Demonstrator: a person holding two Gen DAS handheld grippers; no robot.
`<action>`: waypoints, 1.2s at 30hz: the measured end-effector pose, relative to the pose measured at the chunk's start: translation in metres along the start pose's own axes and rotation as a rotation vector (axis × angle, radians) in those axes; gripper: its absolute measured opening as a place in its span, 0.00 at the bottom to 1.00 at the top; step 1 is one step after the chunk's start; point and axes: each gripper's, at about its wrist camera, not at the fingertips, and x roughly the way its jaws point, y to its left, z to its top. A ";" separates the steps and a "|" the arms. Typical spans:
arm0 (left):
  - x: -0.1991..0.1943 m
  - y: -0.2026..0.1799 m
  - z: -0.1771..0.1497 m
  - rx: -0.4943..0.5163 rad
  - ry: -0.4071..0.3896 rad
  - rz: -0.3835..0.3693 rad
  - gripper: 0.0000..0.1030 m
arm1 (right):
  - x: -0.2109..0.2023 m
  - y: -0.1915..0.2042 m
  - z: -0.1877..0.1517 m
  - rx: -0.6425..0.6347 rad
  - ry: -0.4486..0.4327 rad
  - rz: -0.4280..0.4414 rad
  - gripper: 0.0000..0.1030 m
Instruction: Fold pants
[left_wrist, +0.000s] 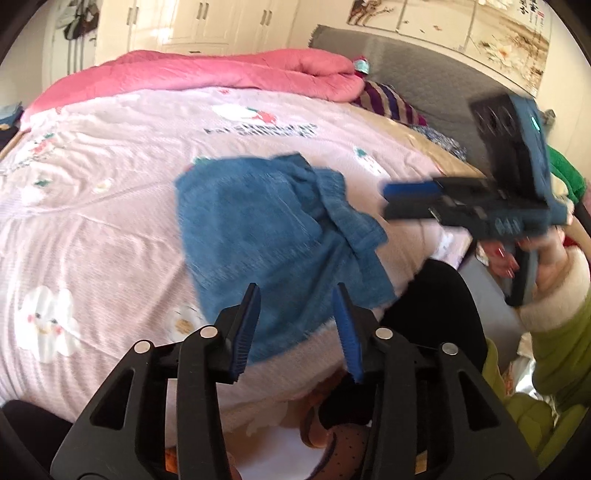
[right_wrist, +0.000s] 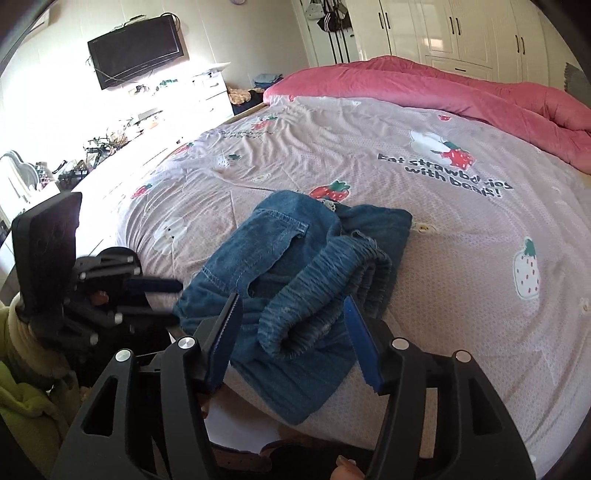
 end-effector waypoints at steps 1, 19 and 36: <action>0.000 0.004 0.004 -0.006 -0.005 0.012 0.38 | -0.002 0.000 -0.004 0.000 0.003 -0.002 0.56; 0.071 0.044 0.083 -0.036 0.066 0.079 0.62 | 0.024 0.037 -0.019 -0.169 0.067 -0.096 0.17; 0.113 0.052 0.084 -0.039 0.142 0.092 0.62 | -0.014 0.022 -0.033 -0.128 -0.009 -0.045 0.01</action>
